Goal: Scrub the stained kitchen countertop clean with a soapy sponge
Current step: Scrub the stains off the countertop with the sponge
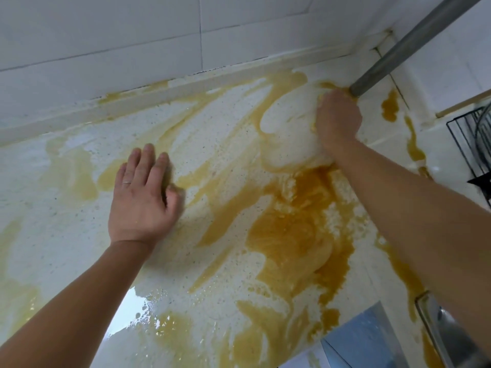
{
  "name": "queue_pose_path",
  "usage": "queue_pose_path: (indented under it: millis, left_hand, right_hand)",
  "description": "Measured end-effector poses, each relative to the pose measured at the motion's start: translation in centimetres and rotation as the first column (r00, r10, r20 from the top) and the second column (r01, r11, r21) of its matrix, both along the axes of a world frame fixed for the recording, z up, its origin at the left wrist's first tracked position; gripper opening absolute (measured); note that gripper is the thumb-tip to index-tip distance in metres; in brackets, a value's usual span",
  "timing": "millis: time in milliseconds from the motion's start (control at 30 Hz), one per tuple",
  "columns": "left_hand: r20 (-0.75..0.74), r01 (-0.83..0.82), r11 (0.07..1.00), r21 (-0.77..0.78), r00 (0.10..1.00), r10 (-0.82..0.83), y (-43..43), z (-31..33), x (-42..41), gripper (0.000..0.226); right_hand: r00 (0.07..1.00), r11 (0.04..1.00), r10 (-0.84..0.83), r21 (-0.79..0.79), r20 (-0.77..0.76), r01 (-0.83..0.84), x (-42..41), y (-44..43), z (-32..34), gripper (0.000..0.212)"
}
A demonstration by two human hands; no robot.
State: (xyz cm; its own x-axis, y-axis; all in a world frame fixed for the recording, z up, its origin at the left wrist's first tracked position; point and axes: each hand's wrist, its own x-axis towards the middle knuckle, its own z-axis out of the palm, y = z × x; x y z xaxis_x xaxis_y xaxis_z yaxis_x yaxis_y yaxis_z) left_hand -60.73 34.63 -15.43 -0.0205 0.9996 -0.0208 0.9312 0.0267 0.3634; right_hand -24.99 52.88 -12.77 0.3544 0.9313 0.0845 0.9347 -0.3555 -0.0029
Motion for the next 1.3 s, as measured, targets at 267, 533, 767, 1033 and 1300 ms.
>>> queue_pose_path:
  millis: [267,533,767,1033,1300]
  left_hand:
    - [-0.013,-0.003,1.000,0.000,1.000,0.003,0.1,0.0,0.0,0.065]
    - [-0.007,-0.008,1.000,0.021,1.000,0.009,0.1,-0.1,0.0,0.064]
    - [-0.009,-0.004,1.000,0.021,1.000,0.005,0.2,0.1,0.0,0.064]
    - [0.012,0.001,1.000,0.030,1.000,-0.001,0.2,0.2,0.0,0.066]
    - [0.006,0.009,1.000,0.028,1.000,-0.009,0.1,0.2,0.1,0.065]
  right_hand:
    - [0.926,0.931,0.364,-0.001,-0.095,-0.366,-2.4,-7.4,-1.1,0.026]
    - [0.987,0.997,-0.047,0.050,-0.152,0.055,-4.8,2.3,-0.2,0.030]
    - [0.639,0.635,0.763,-0.072,-0.094,-0.769,-13.9,-13.5,-1.7,0.039]
    - [0.977,0.975,0.205,-0.078,-0.051,-0.209,2.6,-8.6,-0.2,0.027]
    - [0.905,0.940,0.342,0.069,-0.254,-0.335,-8.7,-14.7,-1.2,0.018]
